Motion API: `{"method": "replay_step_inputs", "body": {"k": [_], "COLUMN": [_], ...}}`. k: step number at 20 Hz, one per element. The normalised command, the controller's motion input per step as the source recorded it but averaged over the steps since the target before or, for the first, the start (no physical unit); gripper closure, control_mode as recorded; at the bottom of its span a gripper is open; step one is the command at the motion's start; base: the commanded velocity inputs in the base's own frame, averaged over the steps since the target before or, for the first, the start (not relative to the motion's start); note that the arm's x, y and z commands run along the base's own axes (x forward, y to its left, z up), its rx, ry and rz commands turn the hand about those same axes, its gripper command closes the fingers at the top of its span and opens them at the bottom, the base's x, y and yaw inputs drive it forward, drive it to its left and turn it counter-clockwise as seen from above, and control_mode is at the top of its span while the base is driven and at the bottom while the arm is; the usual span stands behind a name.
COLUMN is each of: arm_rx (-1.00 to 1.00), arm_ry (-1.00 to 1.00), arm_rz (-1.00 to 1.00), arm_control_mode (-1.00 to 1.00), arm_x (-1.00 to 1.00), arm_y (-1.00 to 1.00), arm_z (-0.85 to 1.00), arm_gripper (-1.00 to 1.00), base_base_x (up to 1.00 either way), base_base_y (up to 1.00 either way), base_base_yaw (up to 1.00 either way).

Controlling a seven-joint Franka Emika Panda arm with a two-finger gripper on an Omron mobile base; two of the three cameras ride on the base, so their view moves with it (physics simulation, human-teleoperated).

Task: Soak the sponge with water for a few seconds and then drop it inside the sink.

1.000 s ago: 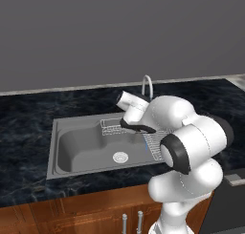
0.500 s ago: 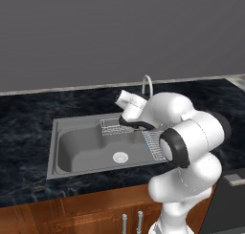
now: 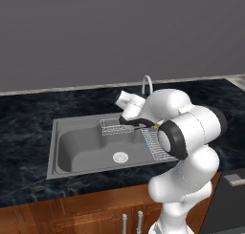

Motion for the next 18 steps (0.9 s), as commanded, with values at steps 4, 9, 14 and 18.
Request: {"method": "replay_step_inputs", "body": {"k": [4, 9, 14, 18], "arm_rx": [0.0, 0.0, 0.0, 0.0], "arm_ry": [0.02, 0.0, 0.0, 0.0], "arm_rz": [0.0, 0.0, 0.0, 0.0], "arm_control_mode": [-1.0, -1.0, -1.0, -1.0], "arm_x": [0.19, 0.11, 0.22, 0.21], "arm_y": [0.0, 0.0, 0.0, 0.0], "arm_z": [-0.11, -0.09, -0.11, -0.03], "arm_gripper": [1.0, 1.0, 1.0, 1.0], "base_base_x": [0.0, 0.0, 0.0, 0.0], "base_base_y": [0.0, 0.0, 0.0, 0.0], "base_base_yaw": [0.0, 0.0, 0.0, 0.0]}}
